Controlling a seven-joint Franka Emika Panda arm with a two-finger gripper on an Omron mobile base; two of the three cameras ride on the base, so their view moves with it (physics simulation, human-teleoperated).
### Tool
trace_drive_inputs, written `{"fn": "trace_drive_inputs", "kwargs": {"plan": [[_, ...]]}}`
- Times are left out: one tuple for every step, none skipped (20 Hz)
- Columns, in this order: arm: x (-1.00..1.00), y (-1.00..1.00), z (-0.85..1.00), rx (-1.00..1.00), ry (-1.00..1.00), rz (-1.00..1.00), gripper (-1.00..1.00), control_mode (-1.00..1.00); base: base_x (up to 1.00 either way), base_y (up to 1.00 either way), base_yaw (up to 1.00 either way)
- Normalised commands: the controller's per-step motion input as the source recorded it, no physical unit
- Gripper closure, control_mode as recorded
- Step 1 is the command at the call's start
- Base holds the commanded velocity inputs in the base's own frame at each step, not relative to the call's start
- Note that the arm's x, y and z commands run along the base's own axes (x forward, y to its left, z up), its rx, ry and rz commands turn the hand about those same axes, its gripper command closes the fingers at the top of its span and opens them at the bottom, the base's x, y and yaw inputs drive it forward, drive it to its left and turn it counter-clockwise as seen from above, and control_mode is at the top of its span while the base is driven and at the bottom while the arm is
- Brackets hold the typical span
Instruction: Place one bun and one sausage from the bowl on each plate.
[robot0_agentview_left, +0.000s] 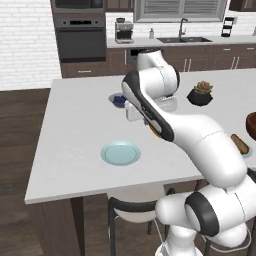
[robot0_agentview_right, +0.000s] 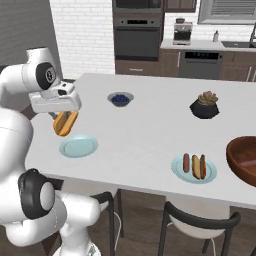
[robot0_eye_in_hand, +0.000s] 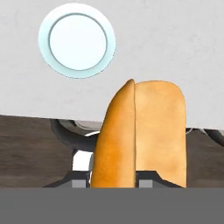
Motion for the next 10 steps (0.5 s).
{"fn": "trace_drive_inputs", "kwargs": {"plan": [[0.39,0.25,-0.43,0.00,0.00,-0.18,1.00,-1.00,0.00,0.00,0.00],[0.42,0.45,-0.57,0.00,0.00,-0.14,1.00,-1.00,0.00,0.00,0.00],[0.56,0.41,-0.57,0.00,0.00,-0.11,1.00,-1.00,0.00,0.00,0.00],[0.69,0.38,-0.59,0.00,0.00,-0.09,1.00,-1.00,0.00,0.00,0.00],[0.87,0.45,-0.66,0.00,0.00,-0.07,1.00,-1.00,0.00,0.00,0.00],[1.00,0.41,-0.72,0.00,0.00,-0.05,1.00,-1.00,0.00,0.00,0.00],[1.00,0.46,-0.78,0.00,0.00,-0.04,1.00,-1.00,0.00,0.00,0.00],[1.00,0.42,-0.76,0.00,0.00,-0.04,1.00,-1.00,0.00,0.00,0.00],[1.00,0.16,-0.83,0.00,0.00,-0.03,1.00,-1.00,0.00,0.00,0.00],[1.00,0.00,-0.76,0.02,0.02,-0.03,1.00,-1.00,0.00,0.00,0.00]]}}
